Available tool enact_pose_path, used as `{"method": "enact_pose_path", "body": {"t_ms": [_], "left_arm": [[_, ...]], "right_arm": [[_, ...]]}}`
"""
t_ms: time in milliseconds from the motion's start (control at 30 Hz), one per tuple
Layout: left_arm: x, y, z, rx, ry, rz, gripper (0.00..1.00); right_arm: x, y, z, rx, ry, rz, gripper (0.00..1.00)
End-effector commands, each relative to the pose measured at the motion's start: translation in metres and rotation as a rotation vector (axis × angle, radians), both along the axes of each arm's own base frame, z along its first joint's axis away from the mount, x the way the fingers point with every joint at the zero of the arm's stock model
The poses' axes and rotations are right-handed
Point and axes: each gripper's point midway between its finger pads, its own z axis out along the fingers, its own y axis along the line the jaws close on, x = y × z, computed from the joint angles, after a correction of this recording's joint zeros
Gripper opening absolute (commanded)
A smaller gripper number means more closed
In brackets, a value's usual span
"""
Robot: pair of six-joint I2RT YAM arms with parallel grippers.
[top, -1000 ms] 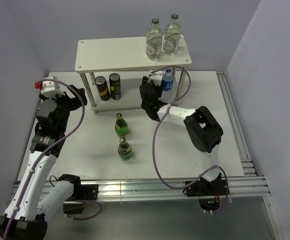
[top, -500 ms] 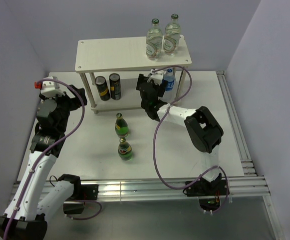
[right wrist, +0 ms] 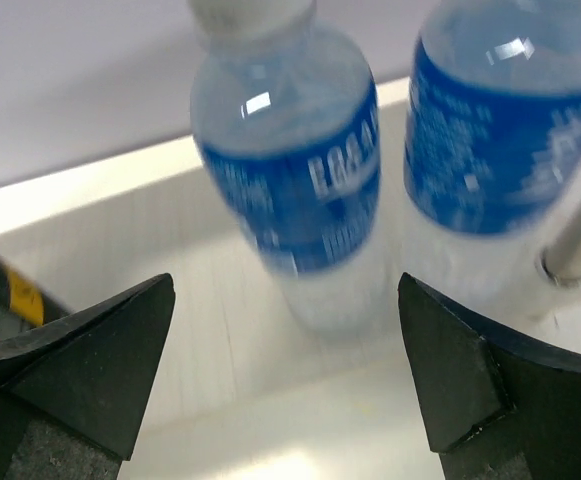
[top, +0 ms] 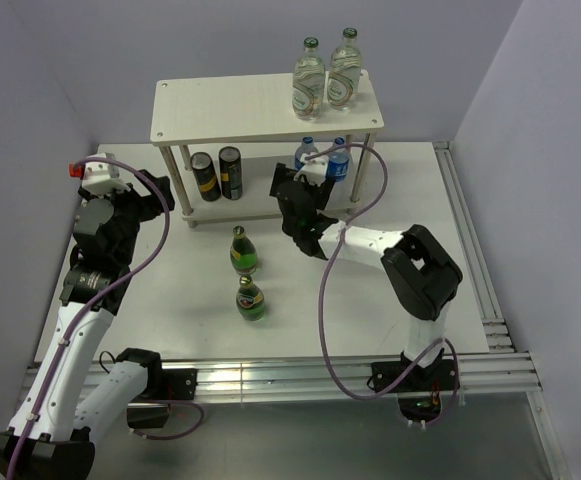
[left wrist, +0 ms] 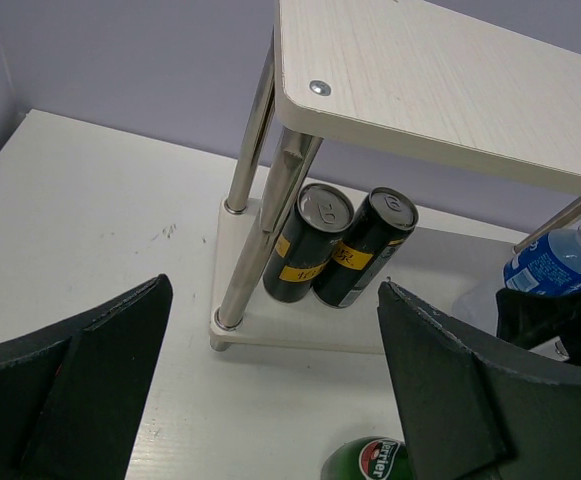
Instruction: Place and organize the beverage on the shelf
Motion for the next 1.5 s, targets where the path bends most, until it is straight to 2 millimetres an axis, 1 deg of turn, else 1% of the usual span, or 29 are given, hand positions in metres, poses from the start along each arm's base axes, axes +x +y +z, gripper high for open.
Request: {"method": "enact_pose_path", "body": {"t_ms": [0,33,67,133,167,233,267,333,367,400,467,500,533,567,633,667,733,767,833,933,1033,1133,1167,1200,1267,1367,1400,1433,1467], "left_arm": [[-0.003,0.001,0.02,-0.004,-0.054,0.002,0.91],[-0.004,0.002,0.02,-0.003,-0.054,0.004,0.91],[-0.003,0.002,0.02,-0.002,-0.053,0.004,0.91],[-0.005,0.002,0.021,-0.001,-0.056,0.002,0.9],[-0.008,-0.001,0.021,0.002,-0.054,-0.014,0.88],[-0.02,-0.008,0.034,0.002,-0.102,-0.054,0.88],[-0.026,-0.017,0.039,-0.001,-0.118,-0.091,0.89],[-0.035,-0.03,0.044,0.001,-0.12,-0.153,0.92],[-0.04,-0.041,0.043,0.005,-0.092,-0.2,0.99],[-0.041,-0.052,0.037,0.011,-0.061,-0.249,0.99],[-0.041,-0.072,0.02,0.011,0.025,-0.309,0.99],[-0.042,-0.073,0.012,-0.011,0.058,-0.286,0.99],[-0.048,-0.078,0.012,-0.03,0.05,-0.298,0.99],[-0.057,-0.094,0.002,-0.044,0.068,-0.34,0.99],[-0.067,-0.099,-0.007,-0.096,0.096,-0.331,0.99],[-0.074,-0.108,-0.017,-0.1,0.124,-0.353,0.99],[-0.082,-0.107,-0.03,-0.139,0.162,-0.316,0.99],[-0.091,-0.117,-0.045,-0.137,0.191,-0.347,0.99],[-0.105,-0.125,-0.06,-0.179,0.202,-0.359,0.99],[-0.117,-0.132,-0.073,-0.24,0.22,-0.365,0.99],[-0.125,-0.146,-0.099,-0.223,0.278,-0.349,0.99],[-0.139,-0.156,-0.106,-0.186,0.272,-0.303,0.99],[-0.158,-0.171,-0.103,-0.172,0.268,-0.371,0.99],[-0.16,-0.171,-0.106,-0.15,0.253,-0.331,0.99],[-0.176,-0.187,-0.107,-0.13,0.257,-0.378,0.99],[-0.186,-0.197,-0.121,-0.091,0.265,-0.346,0.99],[-0.188,-0.198,-0.124,-0.147,0.273,-0.317,0.99],[-0.188,-0.188,-0.135,-0.06,0.257,-0.273,0.99],[-0.194,-0.188,-0.134,-0.064,0.257,-0.277,0.99]], "right_arm": [[-0.026,-0.006,0.017,0.06,-0.024,-0.048,1.0],[-0.038,0.001,0.022,0.067,-0.029,-0.035,1.0],[-0.048,-0.001,0.014,0.052,-0.017,-0.038,1.0],[-0.066,-0.003,0.021,0.072,-0.022,-0.044,1.0],[-0.08,0.001,0.016,0.068,-0.008,-0.029,1.0],[-0.101,-0.004,0.021,0.102,0.01,-0.032,1.0],[-0.116,0.0,0.015,0.091,0.023,-0.01,1.0],[-0.137,-0.004,0.021,0.095,0.033,0.009,1.0],[-0.147,-0.006,0.017,0.085,0.04,0.013,1.0],[-0.166,-0.003,0.018,0.062,0.057,0.046,1.0],[-0.183,-0.003,0.014,0.083,0.069,0.061,1.0],[-0.2,-0.002,0.011,0.054,0.088,0.094,1.0],[-0.207,0.0,0.011,0.082,0.091,0.102,1.0],[-0.214,-0.001,0.01,0.078,0.094,0.108,1.0],[-0.231,-0.003,0.005,0.053,0.117,0.129,1.0],[-0.235,-0.004,0.006,0.052,0.12,0.128,1.0],[-0.245,-0.013,0.001,0.033,0.138,0.119,1.0],[-0.247,-0.017,0.003,0.038,0.132,0.109,1.0],[-0.253,-0.028,-0.001,0.032,0.146,0.096,1.0],[-0.257,-0.042,-0.004,0.033,0.155,0.082,1.0],[-0.258,-0.05,-0.005,0.04,0.157,0.084,1.0],[-0.259,-0.057,-0.004,0.048,0.153,0.084,1.0],[-0.26,-0.059,-0.003,0.057,0.151,0.085,1.0],[-0.26,-0.062,-0.003,0.058,0.149,0.079,1.0],[-0.261,-0.067,-0.005,0.058,0.151,0.078,1.0],[-0.263,-0.073,-0.008,0.064,0.15,0.074,1.0],[-0.263,-0.074,-0.008,0.067,0.15,0.074,1.0],[-0.263,-0.075,-0.009,0.067,0.15,0.074,1.0],[-0.264,-0.076,-0.01,0.072,0.152,0.073,1.0]]}}
